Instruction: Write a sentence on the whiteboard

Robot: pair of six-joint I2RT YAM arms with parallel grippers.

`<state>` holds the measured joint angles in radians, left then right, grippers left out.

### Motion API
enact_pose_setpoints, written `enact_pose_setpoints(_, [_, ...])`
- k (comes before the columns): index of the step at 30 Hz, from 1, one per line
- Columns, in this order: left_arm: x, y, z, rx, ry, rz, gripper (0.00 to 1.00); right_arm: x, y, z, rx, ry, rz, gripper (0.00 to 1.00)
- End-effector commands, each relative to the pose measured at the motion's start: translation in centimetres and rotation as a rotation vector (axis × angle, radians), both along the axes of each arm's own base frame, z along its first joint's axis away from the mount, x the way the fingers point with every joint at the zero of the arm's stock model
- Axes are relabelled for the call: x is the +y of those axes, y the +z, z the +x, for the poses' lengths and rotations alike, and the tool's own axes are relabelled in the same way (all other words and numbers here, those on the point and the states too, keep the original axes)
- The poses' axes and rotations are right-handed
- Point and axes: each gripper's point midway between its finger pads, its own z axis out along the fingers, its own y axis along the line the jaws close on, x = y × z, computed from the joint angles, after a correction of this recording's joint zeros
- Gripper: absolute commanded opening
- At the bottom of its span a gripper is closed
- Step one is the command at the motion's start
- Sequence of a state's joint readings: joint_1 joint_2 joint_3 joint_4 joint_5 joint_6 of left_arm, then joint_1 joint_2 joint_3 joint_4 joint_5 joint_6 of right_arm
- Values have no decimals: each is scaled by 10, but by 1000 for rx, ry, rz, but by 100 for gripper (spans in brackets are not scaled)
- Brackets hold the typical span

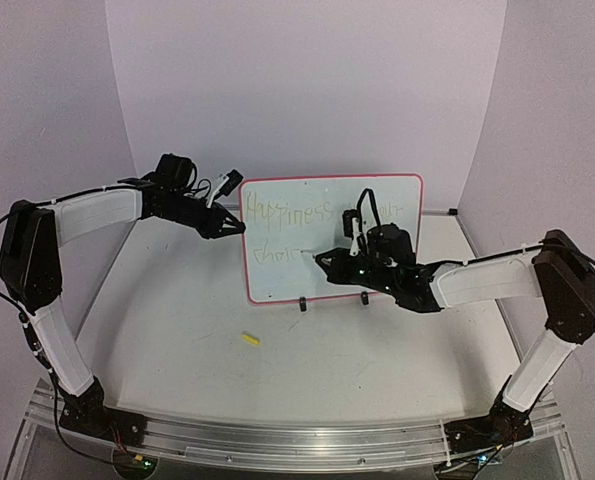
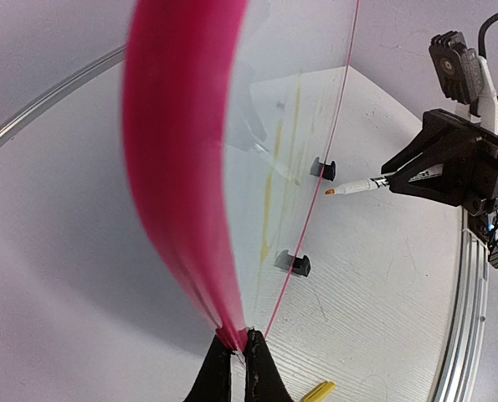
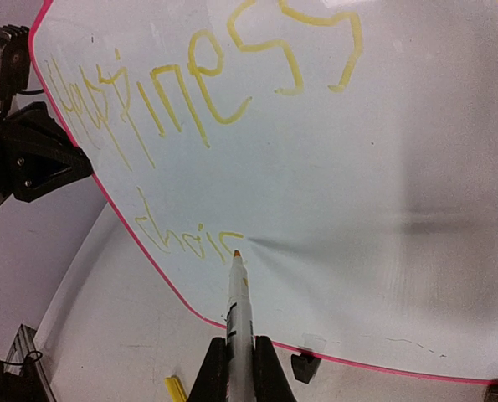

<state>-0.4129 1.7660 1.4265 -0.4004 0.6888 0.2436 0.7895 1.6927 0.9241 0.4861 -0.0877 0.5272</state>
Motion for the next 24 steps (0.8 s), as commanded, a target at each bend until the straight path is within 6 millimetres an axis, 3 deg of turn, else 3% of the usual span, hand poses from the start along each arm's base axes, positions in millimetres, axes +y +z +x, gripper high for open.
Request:
enact_pose_setpoints(1, [-6, 26, -8, -76, -38, -26, 0, -3, 12, 8, -36, -31, 13, 0])
enact_pose_setpoints(13, [-6, 25, -7, -73, -38, -25, 0, -2, 2, 17, -19, -53, -18, 0])
enact_pose_setpoints(24, [-6, 25, -8, -75, -38, -25, 0, -19, 3, 18, -17, -119, -33, 0])
